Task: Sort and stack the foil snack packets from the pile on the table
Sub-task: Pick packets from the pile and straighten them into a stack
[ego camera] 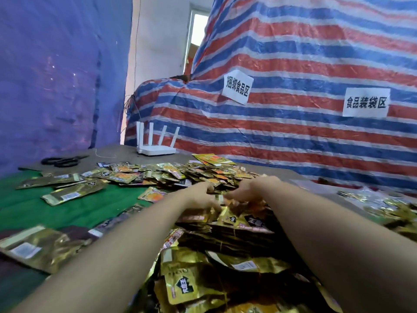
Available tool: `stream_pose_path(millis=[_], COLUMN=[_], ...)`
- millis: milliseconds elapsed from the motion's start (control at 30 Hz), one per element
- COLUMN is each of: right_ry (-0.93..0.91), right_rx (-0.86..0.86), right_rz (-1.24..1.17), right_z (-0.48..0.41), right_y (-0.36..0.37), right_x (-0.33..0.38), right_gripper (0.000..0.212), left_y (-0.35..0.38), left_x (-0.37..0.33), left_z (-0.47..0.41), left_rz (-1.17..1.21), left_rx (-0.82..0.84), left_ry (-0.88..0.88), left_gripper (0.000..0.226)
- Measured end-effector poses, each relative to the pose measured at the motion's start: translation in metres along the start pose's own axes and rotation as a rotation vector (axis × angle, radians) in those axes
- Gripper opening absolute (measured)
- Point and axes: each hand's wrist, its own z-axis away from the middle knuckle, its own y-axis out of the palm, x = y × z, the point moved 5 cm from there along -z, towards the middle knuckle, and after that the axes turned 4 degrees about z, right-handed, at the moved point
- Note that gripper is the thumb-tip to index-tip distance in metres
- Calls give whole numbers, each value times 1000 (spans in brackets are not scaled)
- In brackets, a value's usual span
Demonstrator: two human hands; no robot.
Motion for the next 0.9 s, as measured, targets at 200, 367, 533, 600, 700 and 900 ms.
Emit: stream_pose_path(millis=[200,367,533,600,700,900], right_ry=[71,-8,48,43,-18,-75], right_rx=[272,73,99,-59,-205,-434], right_rz=[-162,-78,-274,-210,-190,-90], right_z=[-13,-16,-27,-31,-28,-18], right_y=[20,-2,4,-2,-5,-9], right_x=[6,5,3,5,13,25], right_gripper=[49,48,36,28,30,36], left_y=[-3,-10,-20,-20,-15,-16], left_x=[22,19,3,-2,-1,-1], left_z=[-12,-12,-9,-5,5,15], left_rz=[-121,-3,17,3,9,-10], left_rx=[202,48,-62,-51,5,-116], left_ry=[-91,-53,18,34,6,-2], left_gripper=[99,70,38,46,78,81])
